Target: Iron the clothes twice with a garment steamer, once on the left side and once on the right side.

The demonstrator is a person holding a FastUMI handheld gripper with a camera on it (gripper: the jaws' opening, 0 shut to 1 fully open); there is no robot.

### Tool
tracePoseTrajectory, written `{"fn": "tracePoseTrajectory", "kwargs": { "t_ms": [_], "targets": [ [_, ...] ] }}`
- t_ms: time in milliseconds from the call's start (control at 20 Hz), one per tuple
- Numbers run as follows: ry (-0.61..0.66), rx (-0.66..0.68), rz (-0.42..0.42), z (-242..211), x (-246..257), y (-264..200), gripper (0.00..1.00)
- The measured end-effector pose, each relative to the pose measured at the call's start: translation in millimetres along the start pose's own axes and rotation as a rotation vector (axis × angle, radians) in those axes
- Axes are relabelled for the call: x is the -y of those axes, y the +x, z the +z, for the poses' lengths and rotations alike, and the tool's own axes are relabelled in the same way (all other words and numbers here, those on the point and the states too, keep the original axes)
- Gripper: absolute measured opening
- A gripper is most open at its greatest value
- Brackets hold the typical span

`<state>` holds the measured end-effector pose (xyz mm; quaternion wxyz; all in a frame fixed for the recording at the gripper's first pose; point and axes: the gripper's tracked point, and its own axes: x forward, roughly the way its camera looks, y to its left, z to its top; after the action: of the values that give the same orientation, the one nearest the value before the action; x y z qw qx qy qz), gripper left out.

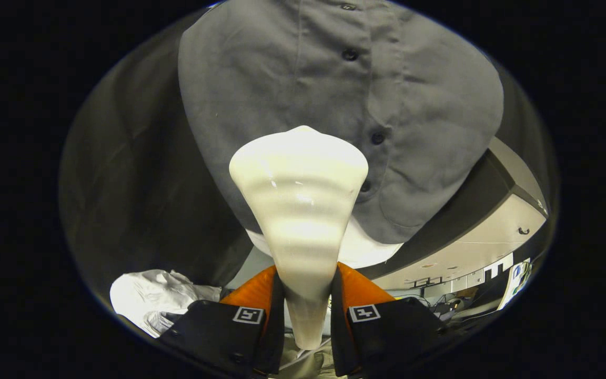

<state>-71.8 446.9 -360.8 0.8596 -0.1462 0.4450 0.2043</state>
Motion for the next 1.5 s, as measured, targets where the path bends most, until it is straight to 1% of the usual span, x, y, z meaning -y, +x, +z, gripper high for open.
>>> {"fn": "tracePoseTrajectory", "kwargs": {
  "t_ms": [200,450,800,1100,1350,1500],
  "targets": [
    [0.077,0.087,-0.035,31,32,-38,0.45],
    [0.171,0.200,-0.085,72,84,-87,0.45],
    [0.312,0.354,-0.174,116,188,-160,0.45],
    [0.345,0.485,-0.235,144,261,-228,0.44],
    [0.339,0.576,-0.266,164,302,-282,0.44],
    [0.337,0.616,-0.281,170,323,-304,0.44]
  ]
}}
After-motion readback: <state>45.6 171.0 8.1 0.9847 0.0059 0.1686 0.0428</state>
